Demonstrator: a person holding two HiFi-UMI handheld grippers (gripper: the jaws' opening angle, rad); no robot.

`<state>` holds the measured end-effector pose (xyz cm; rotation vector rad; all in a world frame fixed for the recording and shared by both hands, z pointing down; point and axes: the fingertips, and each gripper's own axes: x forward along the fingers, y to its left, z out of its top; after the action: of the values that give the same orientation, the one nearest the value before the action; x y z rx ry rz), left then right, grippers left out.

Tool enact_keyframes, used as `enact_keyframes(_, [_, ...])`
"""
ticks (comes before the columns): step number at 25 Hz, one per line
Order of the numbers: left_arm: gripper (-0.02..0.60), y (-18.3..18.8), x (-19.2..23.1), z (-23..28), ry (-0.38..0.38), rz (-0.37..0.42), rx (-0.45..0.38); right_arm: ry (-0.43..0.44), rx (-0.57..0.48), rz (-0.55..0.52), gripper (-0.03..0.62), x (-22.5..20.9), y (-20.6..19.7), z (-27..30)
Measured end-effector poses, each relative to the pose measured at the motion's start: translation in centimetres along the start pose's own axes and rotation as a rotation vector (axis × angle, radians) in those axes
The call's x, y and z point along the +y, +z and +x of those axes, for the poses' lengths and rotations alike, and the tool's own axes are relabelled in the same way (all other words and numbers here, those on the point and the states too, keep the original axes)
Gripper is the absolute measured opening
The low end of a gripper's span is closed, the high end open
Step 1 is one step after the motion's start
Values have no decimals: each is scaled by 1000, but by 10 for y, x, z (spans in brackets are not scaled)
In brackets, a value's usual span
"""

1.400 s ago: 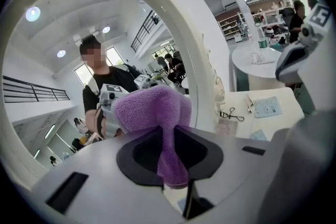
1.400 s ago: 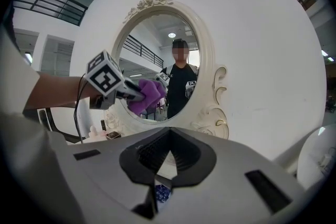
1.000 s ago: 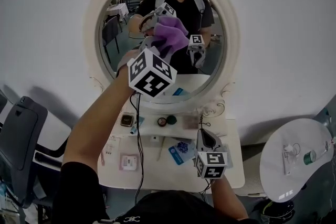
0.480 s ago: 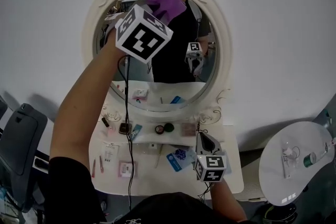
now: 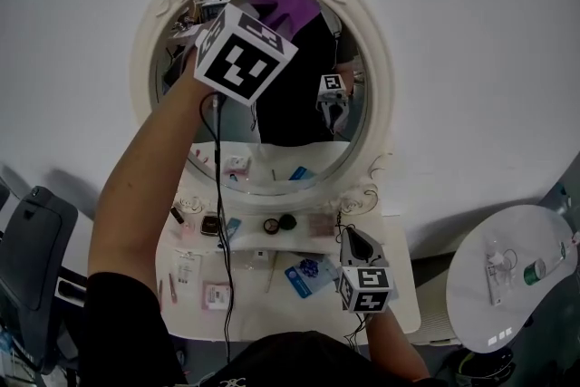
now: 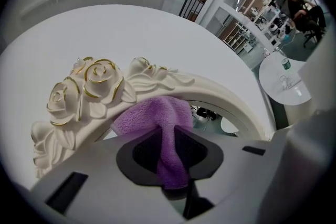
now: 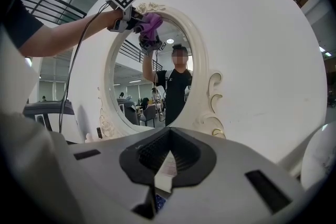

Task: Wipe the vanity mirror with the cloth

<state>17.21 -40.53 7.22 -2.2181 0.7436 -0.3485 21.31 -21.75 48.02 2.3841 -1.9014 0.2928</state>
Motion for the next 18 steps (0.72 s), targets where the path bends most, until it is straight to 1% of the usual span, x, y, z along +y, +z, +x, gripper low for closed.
enact_keyframes(3, [72, 3, -3, 2, -11, 6, -9, 5, 3, -4, 9, 2, 0, 2])
enact_keyframes(7, [72, 6, -10, 3, -15, 53, -24, 4, 8, -6, 9, 4, -3, 4])
enact_keyframes(13, [72, 11, -26, 9, -65, 96, -46, -11, 14, 6, 9, 2, -7, 2])
enact_keyframes(18, [72, 14, -61, 17, -80, 239, -80, -40, 7, 19, 9, -6, -7, -4])
